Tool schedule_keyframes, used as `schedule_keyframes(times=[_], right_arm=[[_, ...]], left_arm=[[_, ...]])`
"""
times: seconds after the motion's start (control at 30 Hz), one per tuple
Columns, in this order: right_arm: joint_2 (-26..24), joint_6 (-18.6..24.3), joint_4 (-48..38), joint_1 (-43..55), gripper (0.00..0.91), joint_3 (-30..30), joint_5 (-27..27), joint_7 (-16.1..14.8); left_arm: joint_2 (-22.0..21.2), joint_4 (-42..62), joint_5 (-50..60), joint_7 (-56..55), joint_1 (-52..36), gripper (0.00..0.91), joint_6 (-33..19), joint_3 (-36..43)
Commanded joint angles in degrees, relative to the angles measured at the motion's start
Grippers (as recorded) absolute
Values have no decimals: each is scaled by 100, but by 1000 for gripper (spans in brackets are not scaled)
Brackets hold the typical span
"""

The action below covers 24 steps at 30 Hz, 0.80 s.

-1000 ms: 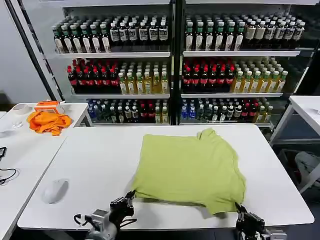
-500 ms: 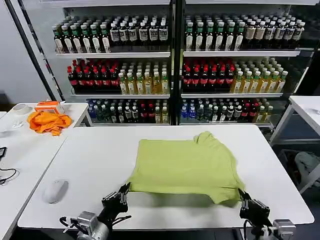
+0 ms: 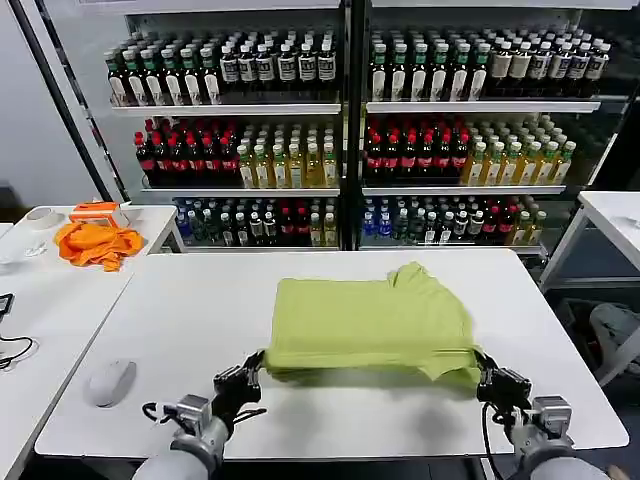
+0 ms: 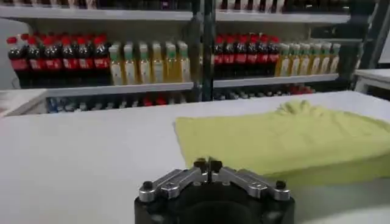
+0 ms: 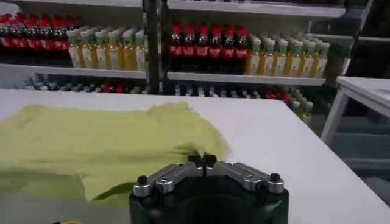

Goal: Fold and organize the clothes.

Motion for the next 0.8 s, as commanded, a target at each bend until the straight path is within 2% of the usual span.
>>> schedule_keyframes(times=[0.03,0.33,0.37,0.4,0.43,0.47,0.8], right_arm=[[-35,10,-450,337,0,-146,-166,-18],[73,37,-533,320,0,-208,-385,-41],[83,28,-525,313,111,-207,-395,-47],[89,11,-517,303,725,-208,-394,-50],[100,29,-510,293,907,-206,-391,-65],[111,42,-496,281,907,-204,-394,-78],[154,239,-197,-26,907,40,-398,-132]], left_arm=[[-24,860,107,-6,-647,30,-46,321],[-171,1036,207,-20,-668,30,-111,351],[-186,1032,207,-17,-657,50,-100,347],[-197,1019,203,-16,-640,282,-84,344],[-206,1001,202,-12,-613,725,-86,337],[-211,986,199,-10,-595,907,-85,330],[-354,592,196,-69,-102,907,-100,171]])
